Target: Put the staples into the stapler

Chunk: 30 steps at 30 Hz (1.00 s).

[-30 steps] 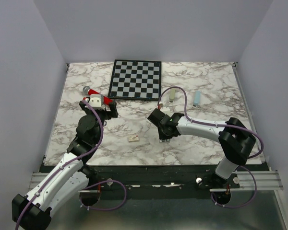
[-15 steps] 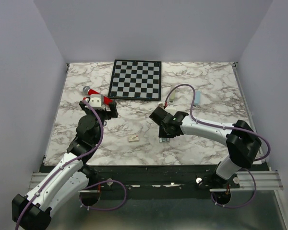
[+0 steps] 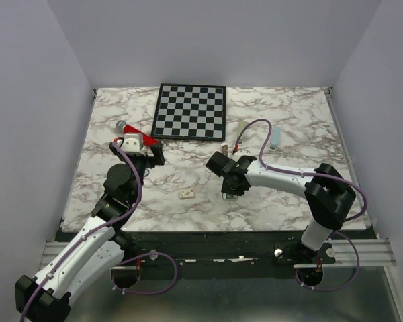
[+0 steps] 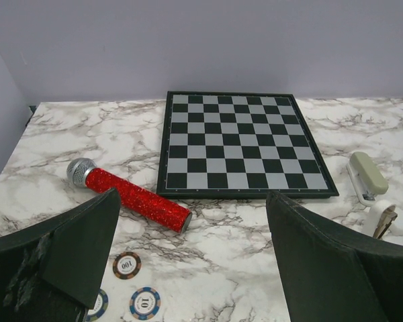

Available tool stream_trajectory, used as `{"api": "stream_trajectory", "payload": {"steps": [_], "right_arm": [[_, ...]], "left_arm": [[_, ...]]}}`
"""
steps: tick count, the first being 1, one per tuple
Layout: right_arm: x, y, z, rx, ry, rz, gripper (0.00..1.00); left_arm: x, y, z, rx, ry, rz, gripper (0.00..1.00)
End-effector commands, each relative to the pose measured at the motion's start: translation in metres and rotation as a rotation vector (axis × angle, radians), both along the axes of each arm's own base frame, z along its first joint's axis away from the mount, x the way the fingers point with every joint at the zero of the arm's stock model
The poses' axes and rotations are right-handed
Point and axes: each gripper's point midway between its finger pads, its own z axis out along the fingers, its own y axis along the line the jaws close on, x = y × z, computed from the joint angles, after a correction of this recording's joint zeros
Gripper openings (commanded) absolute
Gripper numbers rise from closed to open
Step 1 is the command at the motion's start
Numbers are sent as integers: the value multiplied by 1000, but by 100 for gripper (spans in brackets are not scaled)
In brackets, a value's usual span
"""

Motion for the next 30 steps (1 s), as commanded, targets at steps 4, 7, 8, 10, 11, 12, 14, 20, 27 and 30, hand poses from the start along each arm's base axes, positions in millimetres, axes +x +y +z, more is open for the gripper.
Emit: {"api": "stream_trajectory", "payload": {"steps": [4, 7, 8, 10, 11, 12, 14, 20, 27, 30], "right_arm": [[9, -9, -4, -40, -35, -78, 36], [10, -8, -6, -41, -33, -78, 35], [9, -7, -7, -40, -32, -75, 35], [10, -7, -10, -40, -29, -74, 34], [10, -6, -10, -39, -28, -73, 34], [11, -6, -10, -37, -28, -74, 34], [10, -5, -11, -36, -23, -71, 33], [11, -4, -13, -39, -25, -69, 32], [14, -4, -17, -47, -23, -66, 28], [15, -3, -16, -48, -24, -61, 25]], "left_arm": [[-3, 2, -1, -10, -7, 10, 97], [-3, 3, 0, -11, -10, 10, 97], [-3, 2, 0, -11, -10, 8, 97], [-3, 2, -1, -11, -7, 8, 97], [-3, 2, 0, -10, -9, 8, 97], [-3, 2, 0, -12, -9, 7, 97], [-4, 2, 1, -14, -11, 7, 97], [-4, 2, 0, -13, -10, 5, 97], [-4, 2, 0, -13, -10, 7, 97], [-4, 2, 1, -14, -12, 7, 97]]}}
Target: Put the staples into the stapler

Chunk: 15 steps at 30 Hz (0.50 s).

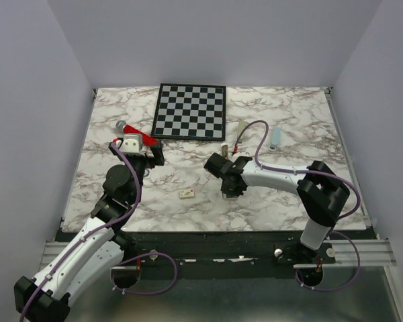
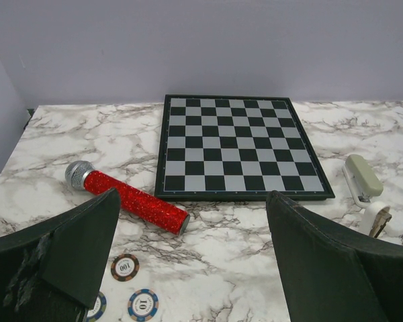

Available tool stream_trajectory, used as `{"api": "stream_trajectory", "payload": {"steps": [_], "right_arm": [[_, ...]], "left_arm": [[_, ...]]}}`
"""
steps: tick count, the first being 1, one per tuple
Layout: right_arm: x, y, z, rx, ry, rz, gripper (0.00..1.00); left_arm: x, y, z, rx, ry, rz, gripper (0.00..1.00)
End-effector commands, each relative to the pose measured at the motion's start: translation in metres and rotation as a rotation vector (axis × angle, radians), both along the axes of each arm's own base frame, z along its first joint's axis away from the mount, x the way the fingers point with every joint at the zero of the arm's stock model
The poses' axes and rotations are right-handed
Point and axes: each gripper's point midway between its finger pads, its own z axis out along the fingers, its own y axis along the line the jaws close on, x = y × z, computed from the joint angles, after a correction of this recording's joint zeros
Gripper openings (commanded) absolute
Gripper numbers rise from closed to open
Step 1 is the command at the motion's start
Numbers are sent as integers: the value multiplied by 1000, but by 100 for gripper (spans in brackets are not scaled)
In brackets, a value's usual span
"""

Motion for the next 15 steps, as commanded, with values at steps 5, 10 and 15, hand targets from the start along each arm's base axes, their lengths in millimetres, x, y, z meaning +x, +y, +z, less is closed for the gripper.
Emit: {"api": "stream_trajectory", "payload": {"steps": [5, 10, 15], "right_arm": [[12, -1, 3, -20, -43, -6, 19], [11, -3, 9, -24, -48, 30, 12], [16, -3, 26, -18, -90, 94, 11]], "left_arm": [[-1, 3, -3, -4, 0, 15, 97], [-1, 4, -3, -2, 0, 18, 97], [0, 4, -5, 3, 4, 23, 97]]}}
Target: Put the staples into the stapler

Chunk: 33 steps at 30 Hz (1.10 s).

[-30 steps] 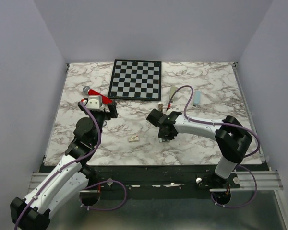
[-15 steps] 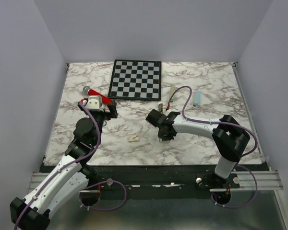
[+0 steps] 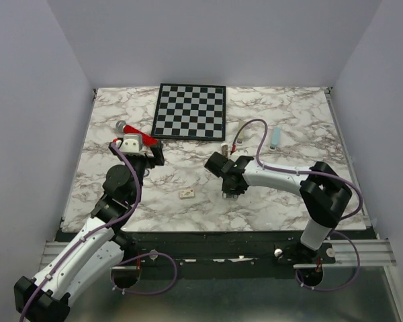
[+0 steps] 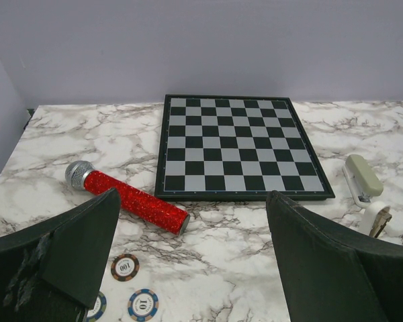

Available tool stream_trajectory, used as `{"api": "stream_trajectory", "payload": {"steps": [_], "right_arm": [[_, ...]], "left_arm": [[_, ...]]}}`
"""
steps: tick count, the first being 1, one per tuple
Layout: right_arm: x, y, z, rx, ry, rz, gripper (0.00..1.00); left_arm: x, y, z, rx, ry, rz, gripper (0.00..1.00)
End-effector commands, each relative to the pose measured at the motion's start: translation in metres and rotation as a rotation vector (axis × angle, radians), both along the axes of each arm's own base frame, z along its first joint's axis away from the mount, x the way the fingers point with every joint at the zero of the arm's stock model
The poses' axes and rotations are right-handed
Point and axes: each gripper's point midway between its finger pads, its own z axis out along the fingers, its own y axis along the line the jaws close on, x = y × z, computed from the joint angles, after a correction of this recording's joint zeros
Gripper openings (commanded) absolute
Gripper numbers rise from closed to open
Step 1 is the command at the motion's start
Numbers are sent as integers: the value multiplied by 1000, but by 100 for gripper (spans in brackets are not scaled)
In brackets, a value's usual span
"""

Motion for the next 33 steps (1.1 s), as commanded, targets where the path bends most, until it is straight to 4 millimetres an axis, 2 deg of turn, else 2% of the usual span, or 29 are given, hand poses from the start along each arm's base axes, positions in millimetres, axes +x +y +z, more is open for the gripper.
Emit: {"api": "stream_trajectory", "payload": {"steps": [1, 8, 10, 15, 19, 23, 27, 33], "right_arm": [[16, -1, 31, 8, -105, 73, 11], [27, 6, 61, 33, -223, 298, 10], [34, 1, 64, 14, -260, 343, 8], [58, 7, 78, 82, -362, 470, 8], [74, 6, 80, 112, -412, 545, 8], [83, 6, 71, 151, -425, 606, 8], [87, 15, 65, 163, -432, 675, 8], [89, 16, 46, 155, -396, 686, 8]], "left_arm": [[0, 4, -5, 5, 6, 23, 97], [2, 3, -10, 17, 17, 23, 97], [3, 3, -11, 20, 18, 27, 97], [4, 5, -15, 31, 21, 37, 97], [7, 4, -19, 45, 29, 42, 97], [8, 5, -21, 53, 32, 48, 97], [11, 5, -26, 68, 44, 56, 97], [12, 4, -28, 74, 48, 53, 97]]}}
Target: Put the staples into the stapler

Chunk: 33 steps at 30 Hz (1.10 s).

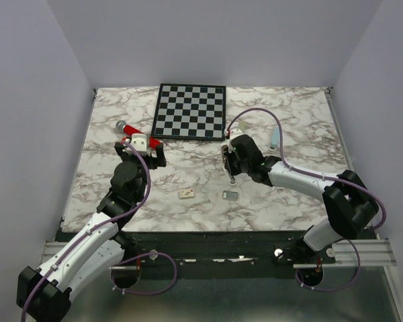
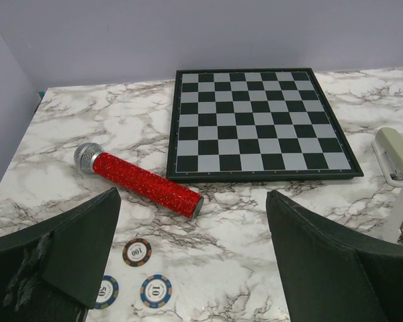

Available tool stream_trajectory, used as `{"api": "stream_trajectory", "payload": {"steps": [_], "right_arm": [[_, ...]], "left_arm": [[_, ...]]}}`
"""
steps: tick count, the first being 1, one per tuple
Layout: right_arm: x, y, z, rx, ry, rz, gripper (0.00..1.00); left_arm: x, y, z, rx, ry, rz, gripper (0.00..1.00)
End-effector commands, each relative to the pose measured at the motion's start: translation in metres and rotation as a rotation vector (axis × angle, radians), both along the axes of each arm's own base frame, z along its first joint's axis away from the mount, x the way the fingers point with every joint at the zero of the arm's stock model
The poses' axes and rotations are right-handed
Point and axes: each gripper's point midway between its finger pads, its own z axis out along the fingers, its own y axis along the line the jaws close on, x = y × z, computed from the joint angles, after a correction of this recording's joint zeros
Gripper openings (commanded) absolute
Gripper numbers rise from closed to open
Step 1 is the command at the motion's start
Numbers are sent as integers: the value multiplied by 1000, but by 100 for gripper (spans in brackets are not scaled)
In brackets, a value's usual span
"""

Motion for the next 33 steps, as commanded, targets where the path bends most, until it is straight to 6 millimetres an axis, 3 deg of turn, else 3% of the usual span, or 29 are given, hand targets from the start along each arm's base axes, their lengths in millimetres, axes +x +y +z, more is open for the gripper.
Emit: {"api": "stream_trajectory", "payload": {"steps": [1, 16, 33], "right_arm": [[3, 6, -11, 1, 0, 50, 8], [3, -5, -33, -45, 34, 26, 8], [-1, -9, -44, -50, 62, 16, 8]], "left_arm": [[2, 4, -1, 5, -11, 23, 97], [3, 1, -4, 4, -3, 15, 97], [4, 0, -5, 5, 3, 13, 97]]}}
